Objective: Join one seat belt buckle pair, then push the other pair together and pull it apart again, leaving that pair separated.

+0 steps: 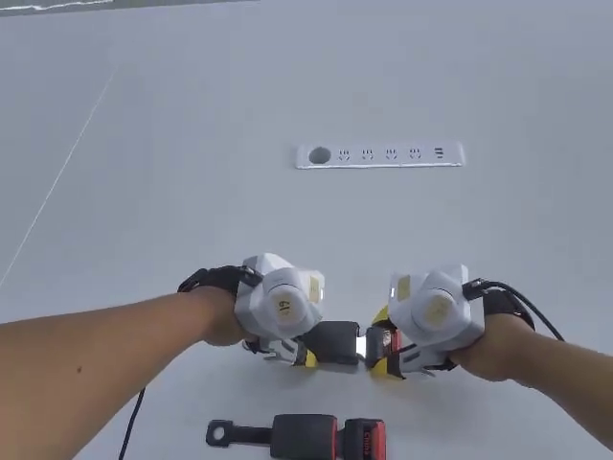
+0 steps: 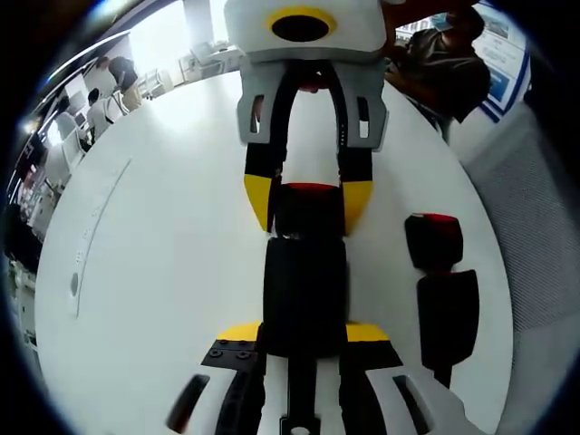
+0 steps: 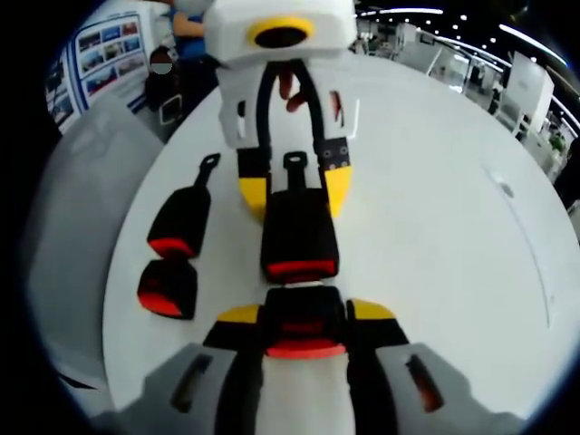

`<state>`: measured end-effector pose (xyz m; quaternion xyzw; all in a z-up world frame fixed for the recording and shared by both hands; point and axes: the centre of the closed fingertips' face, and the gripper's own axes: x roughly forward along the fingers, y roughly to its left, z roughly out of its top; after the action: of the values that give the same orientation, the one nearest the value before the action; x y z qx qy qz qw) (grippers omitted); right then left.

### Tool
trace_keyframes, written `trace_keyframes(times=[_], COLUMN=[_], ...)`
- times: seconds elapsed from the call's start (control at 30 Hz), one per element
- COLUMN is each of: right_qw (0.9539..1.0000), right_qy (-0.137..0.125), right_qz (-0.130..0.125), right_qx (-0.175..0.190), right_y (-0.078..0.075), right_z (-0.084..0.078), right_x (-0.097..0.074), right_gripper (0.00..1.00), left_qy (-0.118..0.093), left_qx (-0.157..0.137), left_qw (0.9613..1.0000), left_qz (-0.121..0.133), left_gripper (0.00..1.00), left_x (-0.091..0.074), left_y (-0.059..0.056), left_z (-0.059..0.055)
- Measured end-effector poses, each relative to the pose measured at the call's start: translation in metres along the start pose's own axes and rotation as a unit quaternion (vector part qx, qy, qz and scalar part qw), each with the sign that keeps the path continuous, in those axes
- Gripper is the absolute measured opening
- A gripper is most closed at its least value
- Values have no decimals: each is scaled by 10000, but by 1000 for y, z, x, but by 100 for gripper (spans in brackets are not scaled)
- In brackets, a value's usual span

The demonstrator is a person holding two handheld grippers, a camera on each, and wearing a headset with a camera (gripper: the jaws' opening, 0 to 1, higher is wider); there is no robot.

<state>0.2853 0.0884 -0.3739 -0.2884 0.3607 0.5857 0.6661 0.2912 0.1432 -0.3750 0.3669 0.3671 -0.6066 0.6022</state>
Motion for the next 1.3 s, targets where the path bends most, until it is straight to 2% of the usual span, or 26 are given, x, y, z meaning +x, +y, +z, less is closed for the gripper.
trace_keyframes(times=[0.77,1.3], right_qw=[9999,9998], right_qy=[37,100], right_qz=[59,82], right_qx=[-88,-155], right_y=[2,1], right_z=[0,-1], right_x=[-1,-2], right_gripper=[35,35], left_qy=[50,76], left_qx=[201,137], left_qw=[9998,9999], left_qz=[-72,-48], left_gripper=[32,32], left_x=[1,-1], left_y=[-1,-3], left_z=[-2,-1])
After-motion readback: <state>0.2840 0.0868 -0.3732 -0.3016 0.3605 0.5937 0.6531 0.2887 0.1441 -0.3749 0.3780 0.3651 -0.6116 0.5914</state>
